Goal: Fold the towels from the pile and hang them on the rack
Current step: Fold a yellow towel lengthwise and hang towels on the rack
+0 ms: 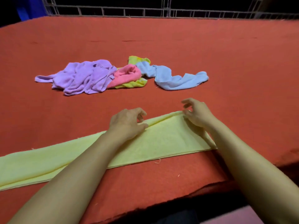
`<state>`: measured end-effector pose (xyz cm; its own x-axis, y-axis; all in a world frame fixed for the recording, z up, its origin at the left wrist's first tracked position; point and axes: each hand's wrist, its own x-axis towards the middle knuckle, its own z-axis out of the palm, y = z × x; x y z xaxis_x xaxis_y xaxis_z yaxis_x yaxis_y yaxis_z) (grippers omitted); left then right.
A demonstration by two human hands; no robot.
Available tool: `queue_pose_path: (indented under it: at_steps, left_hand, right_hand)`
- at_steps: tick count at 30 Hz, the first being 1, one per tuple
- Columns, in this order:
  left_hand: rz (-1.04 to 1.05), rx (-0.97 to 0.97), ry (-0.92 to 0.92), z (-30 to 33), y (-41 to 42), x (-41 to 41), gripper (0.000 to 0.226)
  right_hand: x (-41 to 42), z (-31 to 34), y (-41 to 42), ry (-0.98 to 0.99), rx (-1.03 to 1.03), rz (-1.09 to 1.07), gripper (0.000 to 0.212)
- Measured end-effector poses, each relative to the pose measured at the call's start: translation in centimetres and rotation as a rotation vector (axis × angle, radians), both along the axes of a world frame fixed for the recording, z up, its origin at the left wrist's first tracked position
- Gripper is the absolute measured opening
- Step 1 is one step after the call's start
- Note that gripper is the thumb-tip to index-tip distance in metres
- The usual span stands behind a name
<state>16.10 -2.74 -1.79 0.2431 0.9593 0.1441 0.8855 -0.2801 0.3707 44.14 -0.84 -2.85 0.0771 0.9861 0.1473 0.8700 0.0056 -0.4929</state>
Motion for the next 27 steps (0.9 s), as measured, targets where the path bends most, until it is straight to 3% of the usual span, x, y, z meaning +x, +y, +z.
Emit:
queue_pose_path:
  at_steps: [4,12,20,27]
  left_hand:
    - [0.049,-0.012,0.030,-1.9,-0.1,0.1,0.044]
    - [0.048,0.152,0.111,-1.8,-0.8,-0.5,0.039]
    - [0.043,0.177,0.009,0.7,-1.9,0.3,0.036]
    - [-0.042,0.134,-0.040,0.7,-4.5,0.3,0.034]
  right_hand:
    - [2.3,-1.0,1.8,0.006,-0.123,0.082,0.050]
    - [3.0,-1.9,1.5,0.019,0.054,0.078,0.037]
    - [3.7,2.2,-1.5,0.193,0.140,0.087,0.046]
    - [4.5,4.1,-6.2,0.115,0.134,0.163,0.049]
